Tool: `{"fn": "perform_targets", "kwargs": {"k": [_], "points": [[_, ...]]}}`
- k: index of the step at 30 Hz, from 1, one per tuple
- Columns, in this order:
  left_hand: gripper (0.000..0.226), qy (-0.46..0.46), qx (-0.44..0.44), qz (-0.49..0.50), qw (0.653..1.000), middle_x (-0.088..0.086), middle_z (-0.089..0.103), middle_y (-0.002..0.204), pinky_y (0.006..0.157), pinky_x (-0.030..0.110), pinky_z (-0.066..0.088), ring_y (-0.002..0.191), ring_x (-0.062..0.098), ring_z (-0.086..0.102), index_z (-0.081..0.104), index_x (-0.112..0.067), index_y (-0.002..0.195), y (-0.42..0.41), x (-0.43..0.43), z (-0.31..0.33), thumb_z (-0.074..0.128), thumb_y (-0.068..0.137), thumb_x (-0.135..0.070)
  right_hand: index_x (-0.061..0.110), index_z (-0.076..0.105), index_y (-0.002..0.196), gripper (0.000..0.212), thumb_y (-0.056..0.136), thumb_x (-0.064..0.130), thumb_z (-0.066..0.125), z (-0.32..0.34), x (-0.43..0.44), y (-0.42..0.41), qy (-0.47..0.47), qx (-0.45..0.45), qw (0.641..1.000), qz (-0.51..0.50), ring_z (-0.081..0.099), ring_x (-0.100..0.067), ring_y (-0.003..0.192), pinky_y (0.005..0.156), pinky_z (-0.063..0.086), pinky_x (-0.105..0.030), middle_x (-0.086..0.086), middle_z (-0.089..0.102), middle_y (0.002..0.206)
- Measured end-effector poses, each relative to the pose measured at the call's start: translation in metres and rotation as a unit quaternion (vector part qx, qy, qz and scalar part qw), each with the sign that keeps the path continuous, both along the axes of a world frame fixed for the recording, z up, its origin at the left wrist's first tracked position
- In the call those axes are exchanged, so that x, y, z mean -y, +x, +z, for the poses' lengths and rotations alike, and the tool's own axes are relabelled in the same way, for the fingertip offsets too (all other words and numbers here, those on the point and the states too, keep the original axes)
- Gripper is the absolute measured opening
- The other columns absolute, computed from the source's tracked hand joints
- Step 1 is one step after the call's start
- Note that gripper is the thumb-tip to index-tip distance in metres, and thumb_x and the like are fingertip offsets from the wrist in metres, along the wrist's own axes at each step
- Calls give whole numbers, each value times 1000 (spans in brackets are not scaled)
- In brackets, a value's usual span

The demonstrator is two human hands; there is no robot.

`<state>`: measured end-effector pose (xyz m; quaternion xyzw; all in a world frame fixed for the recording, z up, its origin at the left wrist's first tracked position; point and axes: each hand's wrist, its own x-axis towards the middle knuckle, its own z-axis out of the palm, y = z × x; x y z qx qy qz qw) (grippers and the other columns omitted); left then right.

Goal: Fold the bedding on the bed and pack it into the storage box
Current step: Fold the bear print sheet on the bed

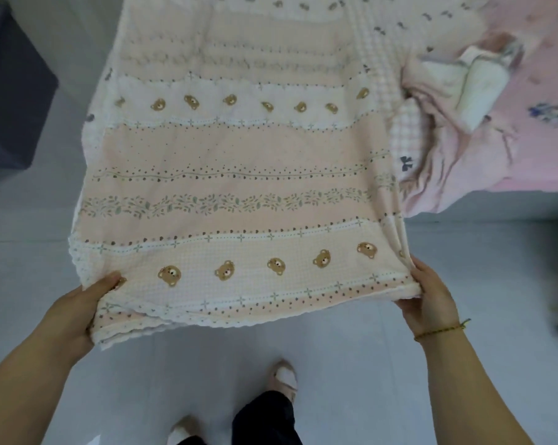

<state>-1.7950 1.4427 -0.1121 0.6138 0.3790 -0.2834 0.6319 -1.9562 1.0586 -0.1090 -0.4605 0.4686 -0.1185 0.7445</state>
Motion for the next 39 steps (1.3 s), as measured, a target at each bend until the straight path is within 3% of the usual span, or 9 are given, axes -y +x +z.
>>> {"fn": "perform_targets", "kwargs": {"k": [7,12,15,20,24,30,34,37,39], "points": [[38,0,14,-47,999,17,54,125,87,41,45,106,33,56,48,-1,129,4,17,70,52,93,-14,-3,53,81,15,90,9,54,62,-12,-6,-26,-205,962,176,47,-8,29,42,53,-23,-10,46,51],[43,27,1,-63,998,18,57,125,97,45,42,115,34,54,51,2,125,14,5,93,61,87,-15,1,51,98,19,92,18,54,86,-12,3,-81,-325,895,295,54,-19,65,59,49,-29,-12,53,80],[46,44,-26,-82,995,24,61,117,91,56,47,101,40,61,55,3,117,18,-8,91,69,79,-17,-3,48,94,6,92,3,48,87,-10,-1,-99,-290,934,185,52,-26,76,66,50,-29,-15,51,97],[17,44,-35,-101,993,16,66,55,33,43,49,40,27,63,57,0,83,17,-4,105,58,89,-15,4,51,81,27,92,-8,30,97,0,-19,55,-47,997,-33,67,-19,63,45,53,-19,-11,59,83],[18,11,-47,-92,995,15,64,48,27,41,45,36,28,60,55,-1,81,15,-4,110,55,91,-16,5,53,84,21,95,-1,36,100,3,-30,112,-9,990,-85,67,-8,50,45,53,-20,-5,70,64],[17,27,-63,-76,995,17,65,51,30,43,47,38,30,61,57,1,88,11,-3,110,58,89,-16,7,50,74,21,94,6,47,91,-1,-33,96,-114,981,-125,51,-4,29,32,42,-12,-2,58,39],[19,45,-71,-91,992,15,61,43,24,33,43,31,25,57,55,1,82,12,2,114,53,92,-15,5,49,73,22,94,4,45,90,-2,-32,106,-130,980,-108,50,-6,28,32,43,-13,-13,56,53],[26,31,-61,-63,996,12,57,36,21,24,37,25,21,53,52,-2,74,15,3,119,48,95,-16,3,49,78,20,95,0,39,94,0,-31,105,-87,985,-109,62,-22,62,58,56,-22,-14,61,71],[25,14,-43,-26,999,11,59,40,23,26,40,29,21,56,53,-2,77,17,0,119,46,96,-17,5,49,82,21,97,2,35,98,1,-33,108,-59,987,-106,60,-24,70,58,56,-23,-10,54,86]]}}
